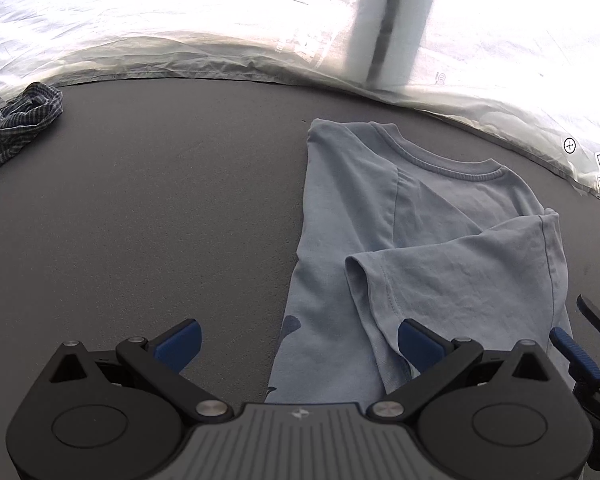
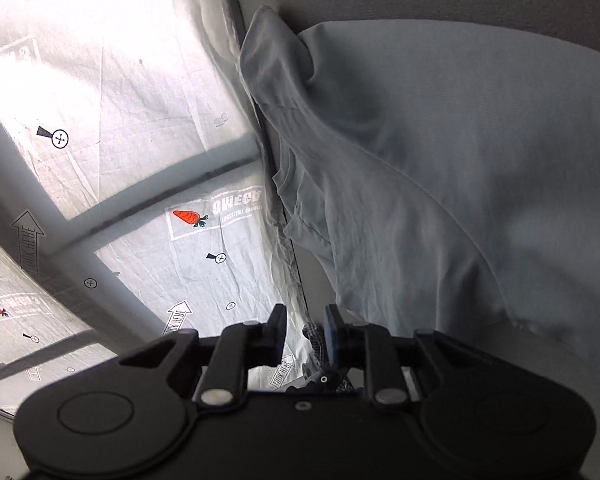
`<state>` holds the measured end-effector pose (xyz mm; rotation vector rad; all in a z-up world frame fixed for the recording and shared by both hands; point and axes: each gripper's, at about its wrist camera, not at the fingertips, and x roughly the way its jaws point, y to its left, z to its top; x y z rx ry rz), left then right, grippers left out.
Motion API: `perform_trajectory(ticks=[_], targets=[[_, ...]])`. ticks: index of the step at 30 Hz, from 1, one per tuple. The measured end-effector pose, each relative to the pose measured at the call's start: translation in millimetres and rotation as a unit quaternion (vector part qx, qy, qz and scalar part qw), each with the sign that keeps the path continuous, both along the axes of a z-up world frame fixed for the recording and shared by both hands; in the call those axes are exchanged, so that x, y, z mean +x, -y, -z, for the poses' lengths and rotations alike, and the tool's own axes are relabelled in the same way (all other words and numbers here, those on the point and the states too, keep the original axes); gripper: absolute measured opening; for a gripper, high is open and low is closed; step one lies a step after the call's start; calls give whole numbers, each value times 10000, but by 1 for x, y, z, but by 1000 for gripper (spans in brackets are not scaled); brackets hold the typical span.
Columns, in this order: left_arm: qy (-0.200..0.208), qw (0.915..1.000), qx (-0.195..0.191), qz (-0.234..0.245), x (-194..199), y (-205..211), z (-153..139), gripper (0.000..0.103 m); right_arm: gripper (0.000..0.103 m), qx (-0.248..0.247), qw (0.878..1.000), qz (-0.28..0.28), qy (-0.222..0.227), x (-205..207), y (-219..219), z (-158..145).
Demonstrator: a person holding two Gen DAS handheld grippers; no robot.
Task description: Fold clothes
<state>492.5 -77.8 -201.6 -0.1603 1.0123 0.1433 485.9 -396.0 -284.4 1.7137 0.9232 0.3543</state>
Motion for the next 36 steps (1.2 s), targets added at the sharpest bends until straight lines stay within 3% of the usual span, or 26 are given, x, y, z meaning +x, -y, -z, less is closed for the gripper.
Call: perform_trajectory(ticks=[4, 7, 14, 19, 20, 21, 23, 31, 36], targets=[[221, 9992, 91, 311, 19, 13, -3, 100, 26, -776, 9959, 448, 82, 33, 36, -11], [231, 9983, 69, 525, 35, 22, 0, 92, 32, -1215, 9903, 668, 100, 58, 53, -15], [-73, 9967, 20, 808, 56, 36, 21, 87, 42, -2160, 9736, 723, -126, 113, 63, -16], [-6, 9960, 316, 834, 50, 42, 22, 54, 41, -2425, 9689, 494, -54, 123, 60, -13], [23, 9959, 358, 829, 48, 42, 21, 48, 36, -2487, 9675, 450, 15, 124, 58, -14], [43, 9960, 459, 770, 47, 42, 18, 27, 23, -2549, 9661, 407, 83, 125, 57, -16], [93, 9962, 551, 672, 43, 39, 13, 10, 7, -2712, 9616, 345, 236, 126, 52, -21], [418, 9985, 47, 336, 25, 21, -14, 7, 4, -3332, 9385, 188, 889, 131, 31, -58], [186, 9993, 140, 292, 29, 18, 6, 8, 9, -3606, 9292, -214, 784, 144, 19, -53]])
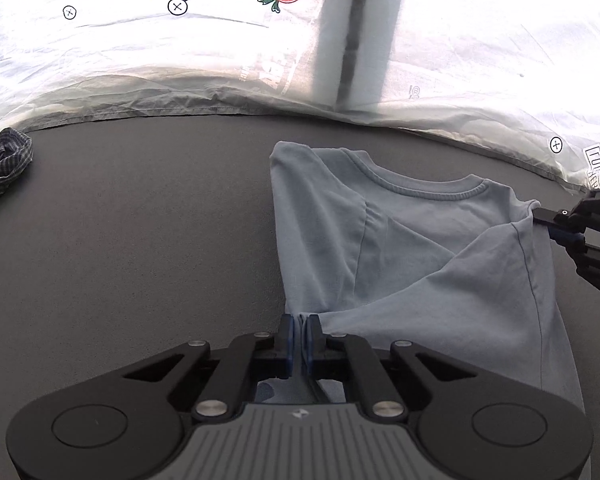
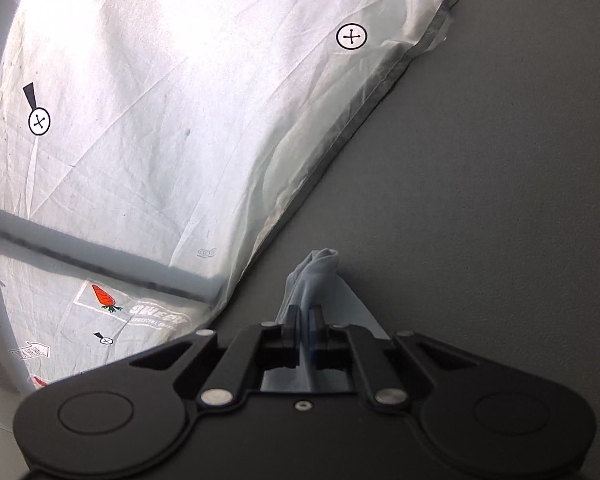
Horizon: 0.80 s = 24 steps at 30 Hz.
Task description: Fold clothes
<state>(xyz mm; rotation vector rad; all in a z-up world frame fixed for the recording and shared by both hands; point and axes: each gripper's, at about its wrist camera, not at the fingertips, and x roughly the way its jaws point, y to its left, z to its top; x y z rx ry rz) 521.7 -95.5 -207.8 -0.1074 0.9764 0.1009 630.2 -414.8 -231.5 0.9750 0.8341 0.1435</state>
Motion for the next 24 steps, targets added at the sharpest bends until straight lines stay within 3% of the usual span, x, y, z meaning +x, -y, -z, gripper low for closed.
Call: perform_trajectory(ticks=[3, 7, 11, 15, 24], targets=[[-64, 10000, 64, -27, 1, -1, 4, 17, 16, -212, 9995, -72, -232, 2, -3, 7], [28, 9995, 275, -129, -5, -2, -5, 45, 33, -499, 9987, -136, 3, -19, 7, -6], [86, 9996, 196, -202, -24, -4, -20, 51, 34, -981, 9947, -279, 95, -72, 22, -20], [56, 9997, 153, -195, -64, -2, -31, 65, 34, -1549, 9866, -518, -21, -145, 31, -27], [-553, 9983, -130, -86, -194, 6, -19, 66, 34, -1528, 9861, -449, -474, -308, 51, -15]])
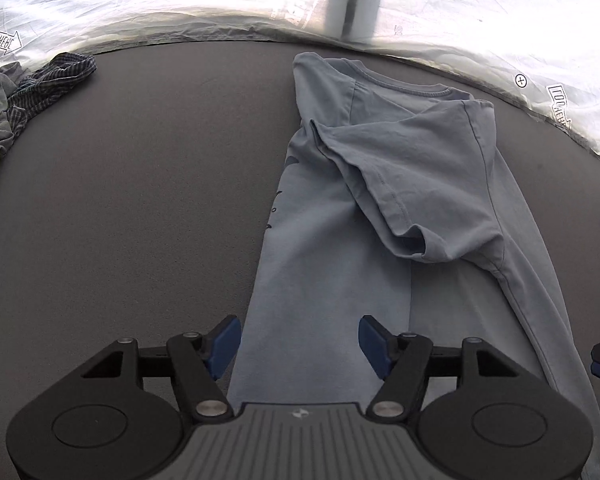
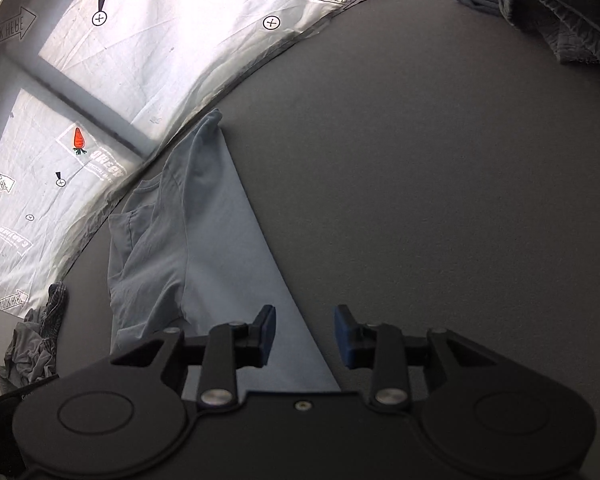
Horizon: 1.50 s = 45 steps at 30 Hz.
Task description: Fold clothes
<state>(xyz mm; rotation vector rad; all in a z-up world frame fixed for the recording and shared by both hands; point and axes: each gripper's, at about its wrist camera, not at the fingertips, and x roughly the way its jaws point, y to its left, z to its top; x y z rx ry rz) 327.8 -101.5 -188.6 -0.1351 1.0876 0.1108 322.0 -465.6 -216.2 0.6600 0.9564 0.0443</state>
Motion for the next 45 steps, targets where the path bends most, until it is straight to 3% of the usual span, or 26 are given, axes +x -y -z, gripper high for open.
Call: perform_trajectory(ticks=[7, 11, 16, 23, 29, 31, 36, 38, 43, 45], targets=[[-426, 9984, 31, 361, -59, 11, 16, 67, 34, 44, 9997, 221, -52, -69, 9, 6], [-487, 9975, 59, 499, -86, 13, 19, 74, 34, -436, 9989, 180, -45, -103, 3, 4], [-634, 9961, 145, 594, -110, 10, 24, 75, 34, -1309, 9913, -38, 121, -135, -12, -9], [-744, 9954, 86, 592, -135, 4, 28, 81, 34, -2274, 9714, -642, 248, -153, -40, -14], [-834, 9945, 246, 581, -146, 7, 33, 88, 33, -3351, 9349, -1148, 207, -152, -66, -9], [-812, 9953, 179, 503, -148, 4, 34, 88, 24, -3520, 9272, -1248, 290, -154, -70, -9], [-837, 9958, 102, 353, -149, 0, 36, 93, 8, -3643, 9198, -1335, 588, -157, -70, -20], [-851, 9957, 72, 352, -149, 0, 37, 94, 6, -3583, 9205, -1402, 676, -159, -70, -25], [-916, 9945, 31, 515, -147, -2, 36, 95, 5, -2931, 9396, -1577, 802, -162, -74, -32], [-940, 9937, -58, 613, -147, -6, 33, 95, 5, -2487, 9524, -1575, 793, -161, -77, -32]])
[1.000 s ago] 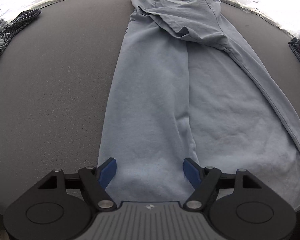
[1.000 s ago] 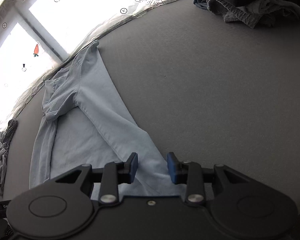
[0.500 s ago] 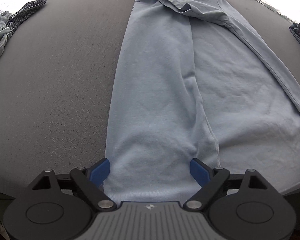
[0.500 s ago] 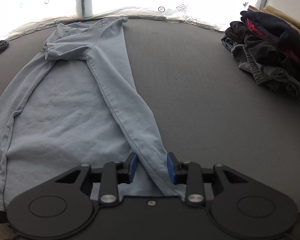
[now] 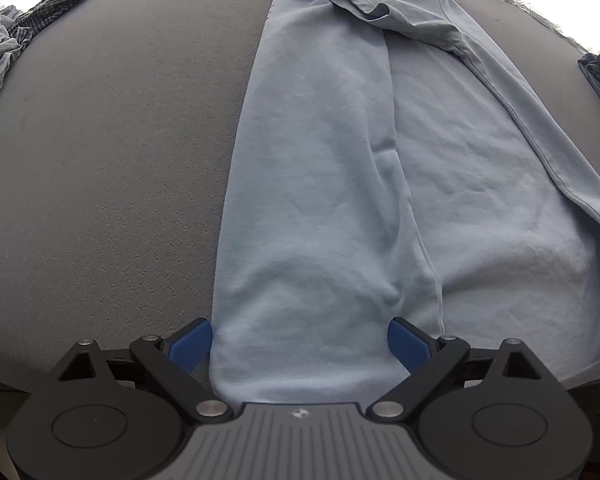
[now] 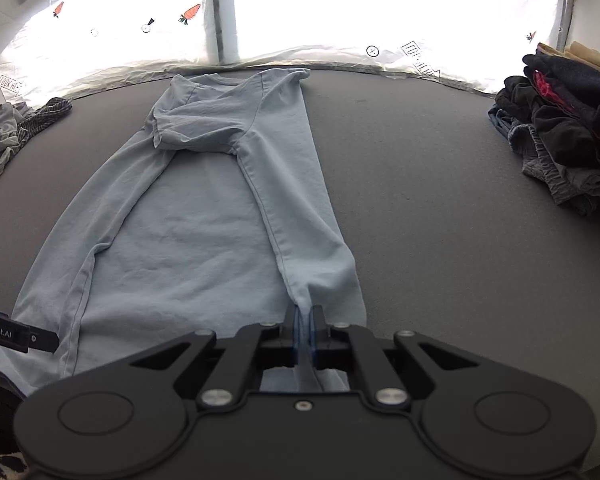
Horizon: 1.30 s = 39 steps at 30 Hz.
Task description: Fold clothes
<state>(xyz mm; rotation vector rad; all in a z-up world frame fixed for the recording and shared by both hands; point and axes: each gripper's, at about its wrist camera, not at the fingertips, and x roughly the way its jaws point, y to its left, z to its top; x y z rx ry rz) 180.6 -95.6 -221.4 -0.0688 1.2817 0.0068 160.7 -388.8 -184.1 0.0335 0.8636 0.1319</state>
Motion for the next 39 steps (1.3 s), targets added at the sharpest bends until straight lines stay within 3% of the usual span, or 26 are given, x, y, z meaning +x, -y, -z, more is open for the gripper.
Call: perform_trajectory(ticks=[7, 9, 11, 15, 18, 20, 26, 31, 39], targets=[[74, 9999, -7, 152, 2, -17, -13, 95, 5, 1446, 9890, 186, -249, -2, -13, 2], [101, 9999, -39, 127, 2, -25, -15, 95, 5, 2261, 9736, 280, -168, -5, -10, 0], [131, 9998, -64, 93, 2, -32, -18, 95, 5, 3285, 9438, 361, -21, -8, -1, 0], [138, 9998, -107, 36, 6, -40, -18, 95, 5, 3851, 9224, 298, -9, -5, -8, -1], [22, 9999, -121, 64, 11, -40, -11, 95, 5, 3197, 9463, 151, -452, 6, -34, 10], [-15, 9999, -113, 102, 10, -41, -9, 95, 5, 2940, 9526, 86, -772, 12, -49, 21], [-181, 9990, -89, 389, 5, -37, 0, 93, 13, 2879, 9485, 98, -1318, 20, -67, 41], [-200, 9977, -91, 634, -3, -32, 5, 81, 26, 2992, 9409, -13, -1590, 22, -79, 49], [-97, 9952, -71, 971, -21, -28, 3, 67, 25, 2860, 9387, -248, -1907, 16, -96, 55]])
